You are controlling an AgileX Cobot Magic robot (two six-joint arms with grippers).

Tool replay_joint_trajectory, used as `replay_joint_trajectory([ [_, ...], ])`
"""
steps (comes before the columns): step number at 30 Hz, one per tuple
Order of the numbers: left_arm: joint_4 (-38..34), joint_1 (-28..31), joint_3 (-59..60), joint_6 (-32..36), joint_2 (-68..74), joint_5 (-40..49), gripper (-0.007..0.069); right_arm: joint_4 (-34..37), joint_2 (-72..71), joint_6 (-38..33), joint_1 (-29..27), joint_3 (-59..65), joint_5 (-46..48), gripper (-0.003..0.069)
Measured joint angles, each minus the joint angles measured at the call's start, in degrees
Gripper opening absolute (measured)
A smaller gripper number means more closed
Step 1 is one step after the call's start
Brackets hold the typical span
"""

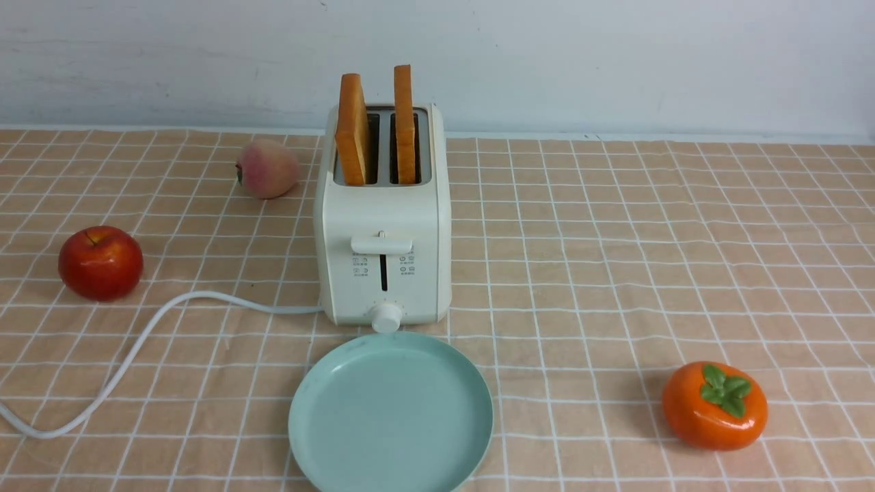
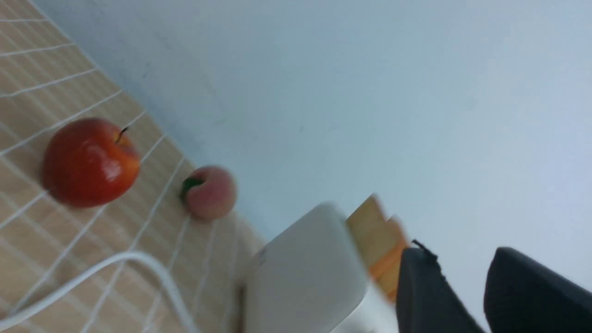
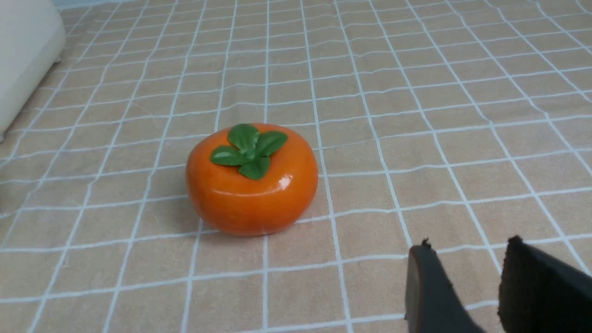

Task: Take toasted bread from bread machine on light coffee tablecloth place on plate.
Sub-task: 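Reach for a toast slice standing in the toaster with the left gripper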

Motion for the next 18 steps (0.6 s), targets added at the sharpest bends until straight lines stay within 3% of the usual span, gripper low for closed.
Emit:
replay_joint_trajectory([
  [3,4.7,0.0,-3.3,-3.9,0.0,-3.4,-0.0012,9.0,0.0,3.7,0.0,0.4,-6.5,0.0240],
  [5,7.9,0.0,-6.9,-4.4,0.0,-0.5,-0.0014,10.8,0.0,4.4,0.0,0.4,-9.1,0.0240],
  [11,17.2,0.0,-33.4,-4.1,12.4,34.2,-0.0014,17.4,0.0,5.3,0.0,0.4,-15.6,0.0240],
  [13,17.9,0.0,-45.1,1.1,25.1,53.8,-0.0014,18.4,0.0,5.3,0.0,0.4,-17.1,0.0240],
  [16,17.0,0.0,-53.8,7.6,38.1,68.4,-0.0014,20.8,0.0,5.8,0.0,-0.2,-17.7,0.0230],
  [18,14.2,0.0,-58.4,13.7,48.3,74.4,-0.0014,23.2,0.3,6.8,0.4,-4.5,-9.4,0.0192],
])
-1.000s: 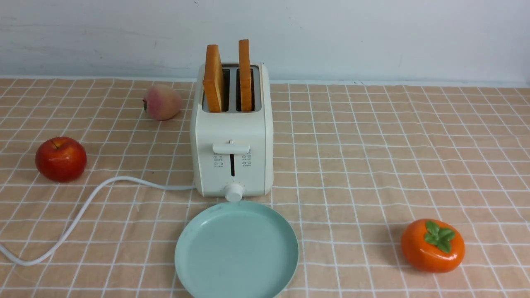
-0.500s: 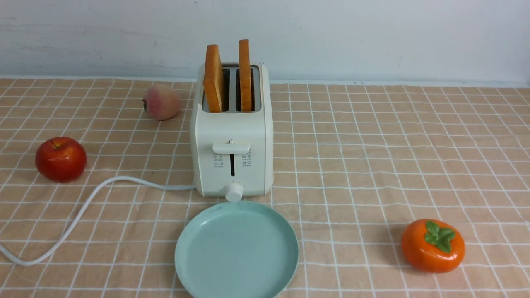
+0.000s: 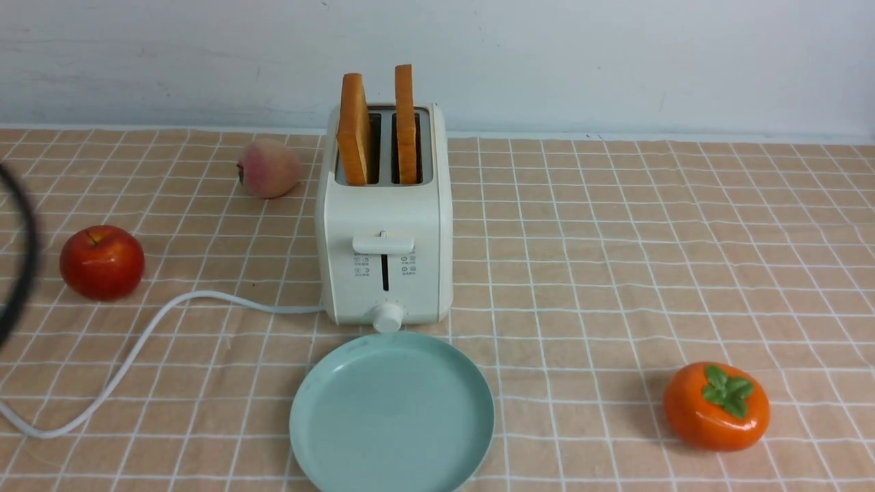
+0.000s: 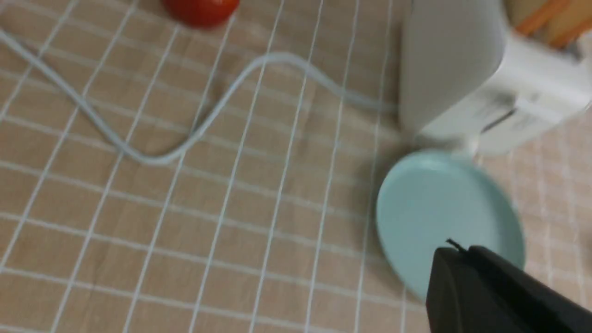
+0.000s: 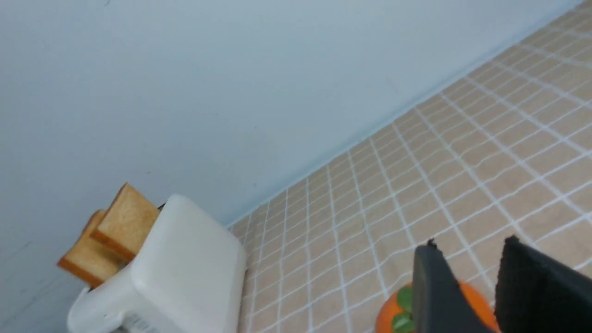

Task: Take toasted bread from bread machine on light coffee tablecloth place on plate.
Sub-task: 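Reach for a toast slice standing in the toaster with the left gripper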

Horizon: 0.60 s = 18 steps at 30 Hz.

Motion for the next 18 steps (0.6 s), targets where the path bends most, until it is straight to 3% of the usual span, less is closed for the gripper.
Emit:
replay_joint_trajectory([
  [3,-4.0,0.0,-2.0,4.9,7.3,0.5,-0.0014,0.5,2.8,-0.1,0.5,-7.1,10.0,0.0127],
  [4,-7.0,0.0,-3.1,8.1,11.9,0.1,-0.0014,0.5,7.2,-0.7,0.7,-13.0,17.1,0.0067],
  [7,-12.1,0.0,-7.0,11.2,20.7,-0.8,-0.0014,0.0,19.0,-4.9,0.7,-26.8,32.4,-0.0015],
  [8,-12.2,0.0,-7.4,11.2,21.1,-0.8,-0.0014,0.0,19.8,-4.9,0.7,-27.6,32.4,-0.0016],
  [9,-12.7,0.0,-9.7,11.2,23.9,-1.0,-0.0014,0.0,25.4,-8.2,0.7,-32.8,39.1,-0.0018],
  [12,-12.9,-0.1,-17.1,11.2,29.7,-1.1,-0.0014,0.3,34.2,-14.2,0.7,-39.0,46.8,-0.0018],
  [18,-10.2,-5.9,-30.4,11.7,38.4,-1.9,-0.0014,3.5,40.4,-18.9,0.7,-40.5,48.4,-0.0014],
])
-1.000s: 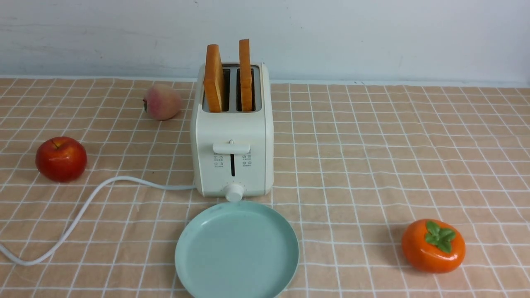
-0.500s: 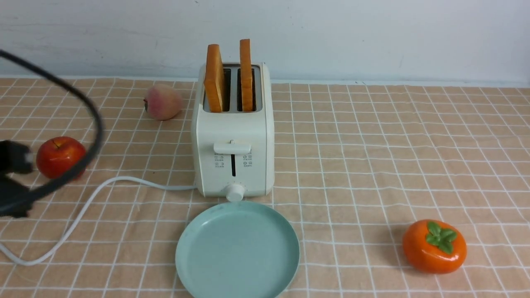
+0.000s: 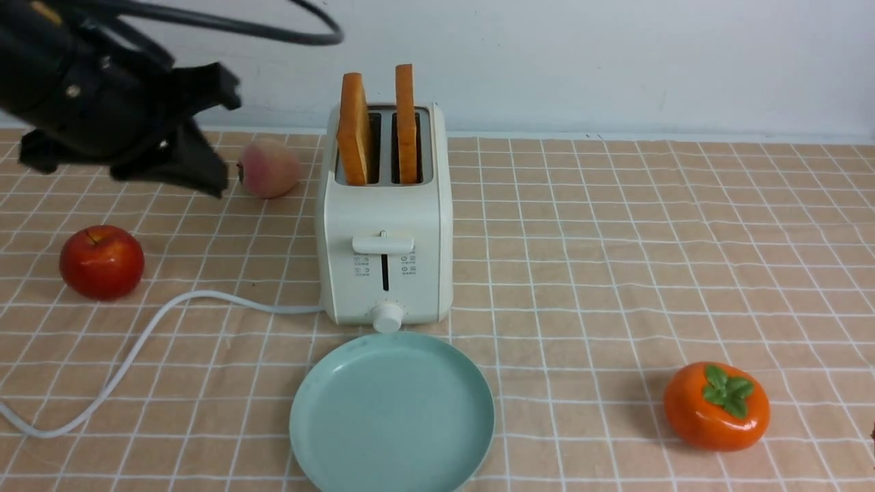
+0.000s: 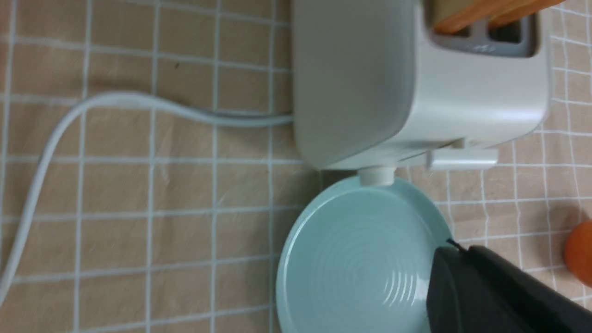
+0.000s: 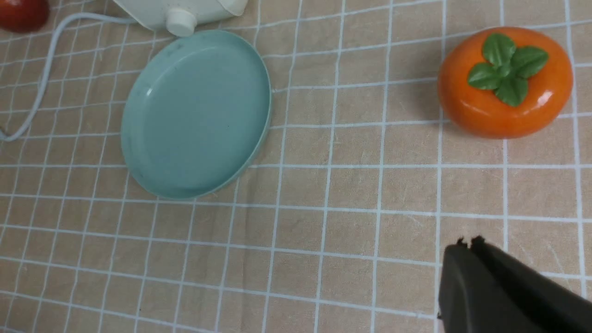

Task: Take toasted bread from bread machine on light coffee tablecloth place on plate.
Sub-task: 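Reach for a toast slice standing in the toaster with the left gripper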

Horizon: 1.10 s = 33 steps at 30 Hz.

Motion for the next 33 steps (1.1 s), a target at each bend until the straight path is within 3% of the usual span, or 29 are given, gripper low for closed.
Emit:
replay_joint_trajectory([
  [8,9.6,-8.3,-11.2,-1.2,10.4,-9.0,0.0023,0.8,0.1,-0.6,0.0,0.0,-2.1,-0.0008],
  [10,11.0,-9.2,-12.1,-2.1,12.5,-11.8,0.0087,0.8,0.1,-0.6,0.0,0.0,-2.3,-0.0008],
  [13,12.1,-9.9,-12.4,-2.7,16.1,-16.4,0.0290,0.9,0.1,-0.7,0.0,0.0,-2.5,-0.0004],
  [14,12.2,-9.9,-12.4,-2.7,16.3,-16.6,0.0302,0.9,0.1,-0.7,0.0,0.0,-2.5,-0.0003],
  [17,12.8,-10.0,-12.4,-2.8,19.1,-19.7,0.0464,0.9,0.1,-0.7,0.0,0.0,-2.5,0.0000],
  [19,12.9,-10.0,-12.4,-2.8,20.6,-20.7,0.0493,0.9,0.1,-0.7,0.0,0.0,-2.6,0.0001],
  [22,12.9,-10.0,-12.4,-2.9,22.0,-20.9,0.0441,1.0,0.1,-0.7,0.0,0.0,-2.9,0.0001],
  [23,13.0,-10.0,-12.4,-2.9,22.4,-20.9,0.0393,1.0,0.1,-0.7,0.0,0.0,-2.9,0.0003],
  [25,13.4,-10.0,-12.4,-2.9,22.6,-20.8,0.0148,1.0,0.1,-0.7,0.0,0.0,-2.9,0.0005],
  [26,14.1,-10.0,-12.5,-2.9,22.2,-20.9,0.0078,1.0,0.1,-0.7,0.0,0.0,-2.9,0.0006],
  [33,15.9,-10.0,-15.9,-3.0,14.0,-15.7,0.0090,1.0,0.1,-0.7,0.0,0.0,-2.9,0.0015],
])
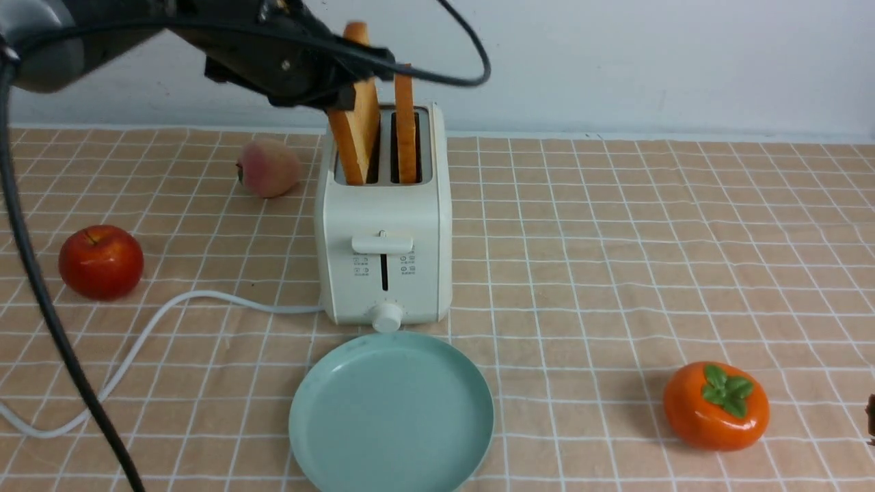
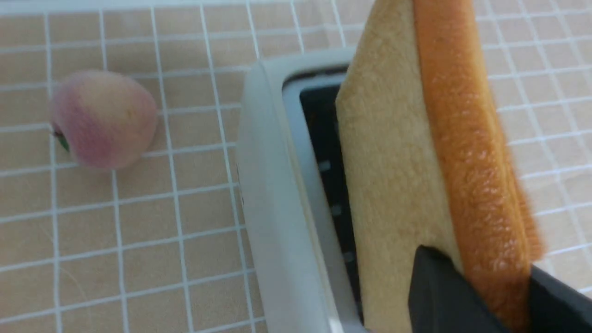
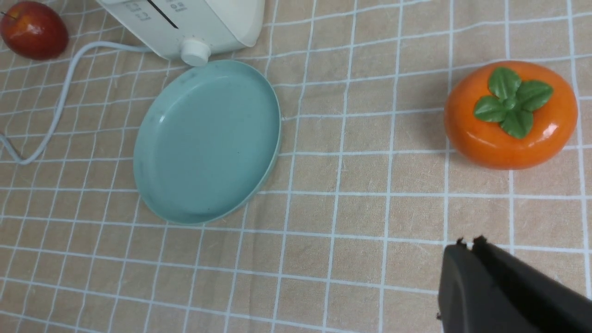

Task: Take toasted bread from bread machine on light coffee tablecloth place on plate.
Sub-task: 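Place the slice of bread on the plate with the left gripper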

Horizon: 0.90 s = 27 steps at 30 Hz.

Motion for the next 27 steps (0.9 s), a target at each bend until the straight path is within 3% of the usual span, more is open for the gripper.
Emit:
replay_joint_trajectory([
  [7,-2.1,0.0,0.5,0.0,-16.1,12.1,0.0090,0.0,0.0,-0.9,0.0,0.0,-1.8,0.0021],
  [10,-5.0,0.0,5.4,0.0,-19.5,14.1,0.0090,0.0,0.1,-1.3,0.0,0.0,-2.4,0.0023],
  [13,-11.7,0.0,18.3,1.4,-23.4,11.7,0.0090,0.0,0.1,-1.3,0.0,0.0,-2.7,0.0025],
  [17,-26.0,0.0,39.7,7.9,-25.1,0.4,0.0090,0.0,0.1,-1.4,0.0,0.0,-2.7,0.0029],
  [20,-42.1,0.0,51.5,19.0,-24.0,-9.1,0.0090,0.0,0.1,-1.4,0.0,0.0,-2.8,0.0033],
  [23,-56.5,0.0,57.1,31.9,-22.3,-16.6,0.0090,0.0,0.1,-1.4,0.0,0.0,-3.0,0.0035],
  [24,-56.5,0.0,57.1,31.9,-22.3,-16.6,0.0090,0.0,0.1,-1.4,0.0,0.0,-3.0,0.0035],
  [25,-63.1,0.0,58.4,36.7,-20.8,-18.3,0.0090,0.0,0.1,-1.4,0.0,0.0,-3.0,0.0036],
  [27,-69.3,0.0,58.9,42.0,-18.4,-19.0,0.0090,0.0,0.1,-1.4,0.0,0.0,-3.0,0.0040],
])
